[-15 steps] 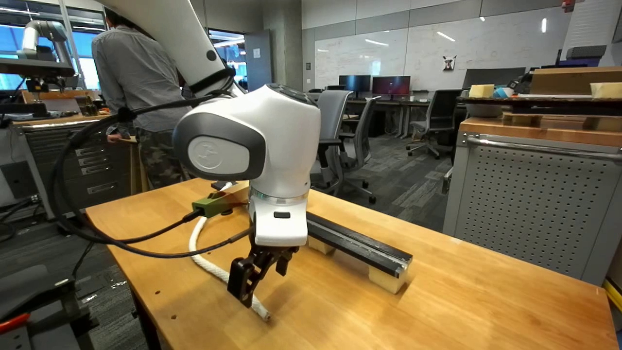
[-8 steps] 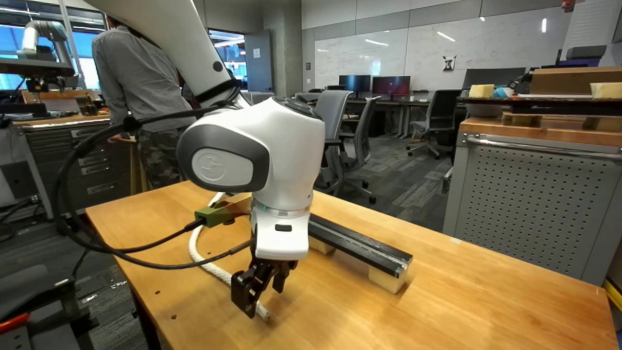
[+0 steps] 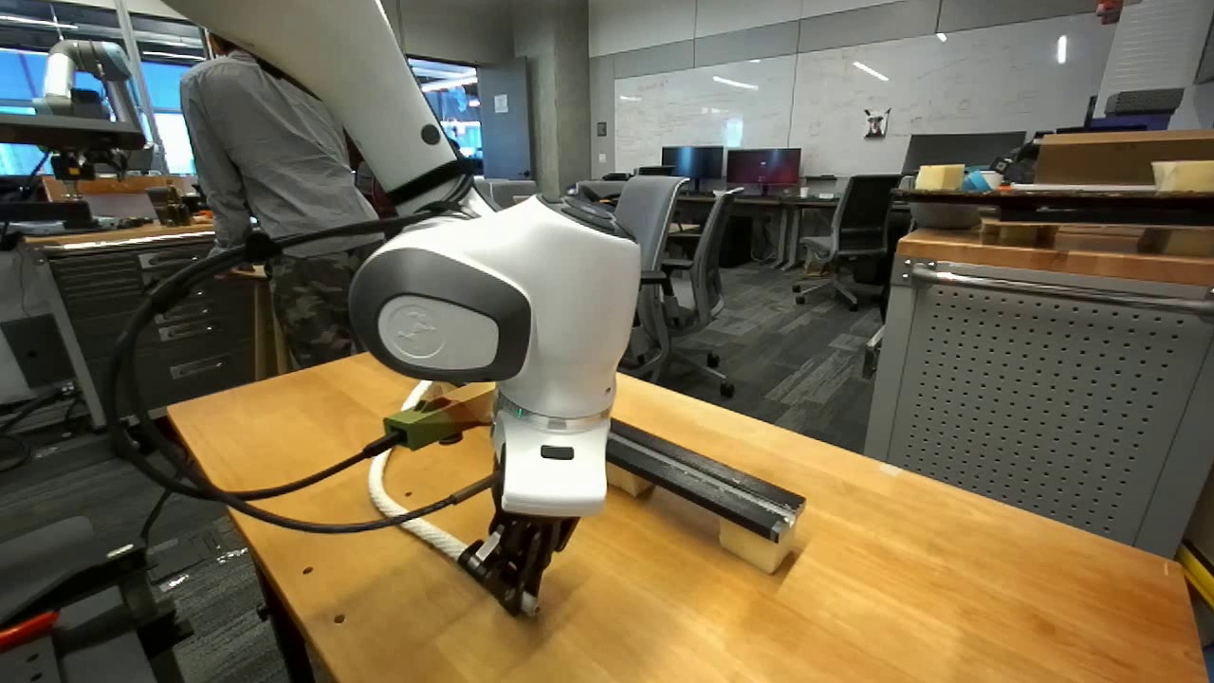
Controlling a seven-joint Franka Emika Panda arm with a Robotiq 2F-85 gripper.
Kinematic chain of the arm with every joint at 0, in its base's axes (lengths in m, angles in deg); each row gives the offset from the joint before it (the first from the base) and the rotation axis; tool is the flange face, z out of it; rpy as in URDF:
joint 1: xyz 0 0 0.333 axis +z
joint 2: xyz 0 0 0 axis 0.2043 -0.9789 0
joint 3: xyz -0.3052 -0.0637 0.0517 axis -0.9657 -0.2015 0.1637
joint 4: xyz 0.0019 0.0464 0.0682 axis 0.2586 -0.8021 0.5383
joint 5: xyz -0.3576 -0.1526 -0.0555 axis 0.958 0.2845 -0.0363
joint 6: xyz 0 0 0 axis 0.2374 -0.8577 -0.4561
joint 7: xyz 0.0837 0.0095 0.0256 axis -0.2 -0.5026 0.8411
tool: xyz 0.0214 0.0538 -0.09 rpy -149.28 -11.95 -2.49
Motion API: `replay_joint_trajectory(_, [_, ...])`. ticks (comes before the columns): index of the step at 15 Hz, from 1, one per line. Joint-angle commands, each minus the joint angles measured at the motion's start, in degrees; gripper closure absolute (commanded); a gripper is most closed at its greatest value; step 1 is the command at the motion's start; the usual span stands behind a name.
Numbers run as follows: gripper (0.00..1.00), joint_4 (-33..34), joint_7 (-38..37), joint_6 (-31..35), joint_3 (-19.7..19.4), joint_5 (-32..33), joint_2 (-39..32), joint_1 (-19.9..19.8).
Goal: Put the rope in the groove on the black object
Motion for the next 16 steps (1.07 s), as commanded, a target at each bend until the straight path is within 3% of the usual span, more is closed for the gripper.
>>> replay_joint_trajectory(1, [1.0,0.1,0.3,-1.1,0.1,-1.8,0.9,-0.7])
replay_joint_trajectory(11, [0.97,-1.6,-0.5,-0.3,-1.1,0.0,7.9,0.4])
replay_joint_trajectory(16, [0.97,-0.6,-5.7,5.3,-2.3,2.9,12.0,2.5])
